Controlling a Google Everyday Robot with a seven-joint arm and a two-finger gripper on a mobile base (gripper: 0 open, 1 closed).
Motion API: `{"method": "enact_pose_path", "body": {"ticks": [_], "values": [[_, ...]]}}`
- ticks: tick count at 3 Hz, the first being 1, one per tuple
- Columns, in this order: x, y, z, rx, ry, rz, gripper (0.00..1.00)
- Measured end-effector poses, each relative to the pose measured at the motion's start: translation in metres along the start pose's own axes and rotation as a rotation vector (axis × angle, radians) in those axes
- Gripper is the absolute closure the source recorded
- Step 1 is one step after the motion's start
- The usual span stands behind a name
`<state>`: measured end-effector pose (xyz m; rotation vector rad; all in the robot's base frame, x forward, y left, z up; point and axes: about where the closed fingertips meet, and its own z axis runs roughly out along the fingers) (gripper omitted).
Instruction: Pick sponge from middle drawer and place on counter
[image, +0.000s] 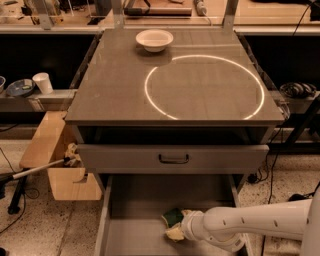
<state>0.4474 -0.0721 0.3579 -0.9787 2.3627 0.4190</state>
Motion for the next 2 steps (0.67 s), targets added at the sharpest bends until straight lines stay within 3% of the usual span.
{"method": "enact_pose_path", "body": {"ticks": [2], "values": [[-0.015, -0.003, -0.032, 0.002, -0.036, -0.012, 1.0]]}}
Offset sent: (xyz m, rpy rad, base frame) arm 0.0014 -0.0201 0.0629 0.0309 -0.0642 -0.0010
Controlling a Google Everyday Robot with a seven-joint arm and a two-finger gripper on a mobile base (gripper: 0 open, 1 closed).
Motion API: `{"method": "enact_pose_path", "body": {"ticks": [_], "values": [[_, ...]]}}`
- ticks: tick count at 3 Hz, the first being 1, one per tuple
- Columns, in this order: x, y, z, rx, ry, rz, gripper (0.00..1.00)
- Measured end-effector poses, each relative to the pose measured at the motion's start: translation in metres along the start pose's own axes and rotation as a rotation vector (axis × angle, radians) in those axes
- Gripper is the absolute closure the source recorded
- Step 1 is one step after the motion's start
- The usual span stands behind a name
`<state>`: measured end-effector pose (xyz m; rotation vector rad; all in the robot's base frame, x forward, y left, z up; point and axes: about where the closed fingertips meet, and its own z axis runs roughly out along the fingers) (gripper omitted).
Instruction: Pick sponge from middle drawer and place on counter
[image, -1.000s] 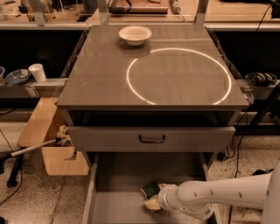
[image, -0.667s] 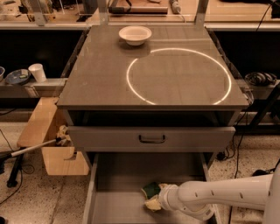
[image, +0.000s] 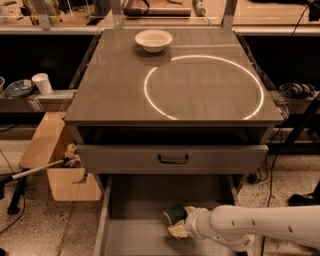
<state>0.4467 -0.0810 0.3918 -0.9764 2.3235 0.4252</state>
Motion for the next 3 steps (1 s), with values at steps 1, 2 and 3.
{"method": "enact_pose_path", "body": {"ticks": [1, 2, 3], "values": [[-0.007, -0.005, -0.016, 0.012, -0.015, 0.0, 1.0], [-0.014, -0.011, -0.031, 0.028, -0.033, -0.011, 1.0], [-0.02, -0.019, -0.046, 0.042, -0.062, -0.009, 1.0]]}}
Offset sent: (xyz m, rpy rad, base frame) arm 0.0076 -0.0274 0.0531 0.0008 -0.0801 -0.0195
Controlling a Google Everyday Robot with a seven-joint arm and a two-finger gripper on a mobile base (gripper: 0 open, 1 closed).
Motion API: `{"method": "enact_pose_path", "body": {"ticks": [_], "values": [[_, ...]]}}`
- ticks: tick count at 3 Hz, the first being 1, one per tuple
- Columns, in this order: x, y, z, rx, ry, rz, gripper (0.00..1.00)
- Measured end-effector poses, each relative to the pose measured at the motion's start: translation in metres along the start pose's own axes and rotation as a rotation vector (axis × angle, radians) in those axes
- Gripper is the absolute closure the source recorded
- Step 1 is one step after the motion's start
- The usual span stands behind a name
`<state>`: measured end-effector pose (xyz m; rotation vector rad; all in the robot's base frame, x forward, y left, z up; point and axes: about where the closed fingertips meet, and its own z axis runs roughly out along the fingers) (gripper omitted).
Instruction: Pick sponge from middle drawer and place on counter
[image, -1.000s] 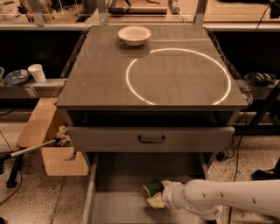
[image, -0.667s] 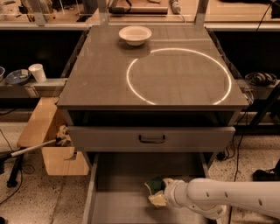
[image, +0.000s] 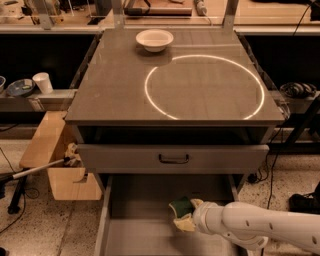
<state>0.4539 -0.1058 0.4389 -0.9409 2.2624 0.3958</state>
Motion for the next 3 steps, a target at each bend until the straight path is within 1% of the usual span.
{"method": "enact_pose_path", "body": {"ticks": [1, 2, 3], "values": [[-0.006, -0.004, -0.01, 0.005, -0.025, -0.002, 1.0], [-0.028, -0.005, -0.039, -0.026, -0.103, -0.001, 1.0], [-0.028, -0.004, -0.043, -0.02, -0.102, -0.002, 1.0]]}}
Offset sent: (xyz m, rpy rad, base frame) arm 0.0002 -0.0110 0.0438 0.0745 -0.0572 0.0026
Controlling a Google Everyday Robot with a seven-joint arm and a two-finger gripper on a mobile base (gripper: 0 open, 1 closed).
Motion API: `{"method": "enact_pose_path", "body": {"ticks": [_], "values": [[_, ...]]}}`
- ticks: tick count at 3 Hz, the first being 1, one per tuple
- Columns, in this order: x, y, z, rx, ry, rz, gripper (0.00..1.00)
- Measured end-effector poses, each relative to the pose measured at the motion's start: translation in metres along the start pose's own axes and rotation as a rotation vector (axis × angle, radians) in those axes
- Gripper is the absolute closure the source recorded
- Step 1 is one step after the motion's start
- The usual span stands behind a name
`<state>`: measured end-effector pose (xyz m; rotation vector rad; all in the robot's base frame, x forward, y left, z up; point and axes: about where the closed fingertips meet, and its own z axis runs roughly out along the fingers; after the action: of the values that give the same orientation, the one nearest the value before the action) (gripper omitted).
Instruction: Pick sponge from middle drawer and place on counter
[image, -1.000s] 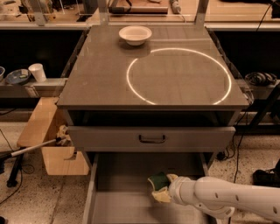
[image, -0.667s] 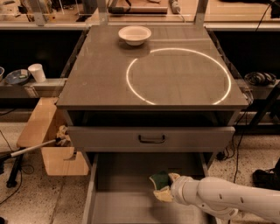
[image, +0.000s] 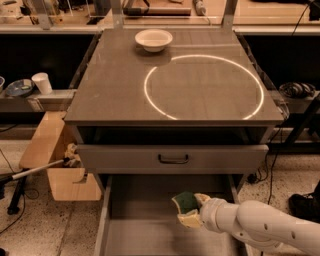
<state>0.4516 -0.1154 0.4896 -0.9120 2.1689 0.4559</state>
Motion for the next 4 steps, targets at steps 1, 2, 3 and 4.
{"method": "enact_pose_path", "body": {"ticks": [1, 2, 3, 4], "values": [[-0.001, 0.001, -0.01, 0.018, -0.001, -0.001, 1.0], [-0.006, 0.004, -0.023, 0.038, -0.013, -0.007, 1.0], [-0.012, 0.004, -0.032, 0.057, -0.026, -0.015, 1.0], [-0.019, 0.003, -0.04, 0.073, -0.036, -0.026, 1.0]]}}
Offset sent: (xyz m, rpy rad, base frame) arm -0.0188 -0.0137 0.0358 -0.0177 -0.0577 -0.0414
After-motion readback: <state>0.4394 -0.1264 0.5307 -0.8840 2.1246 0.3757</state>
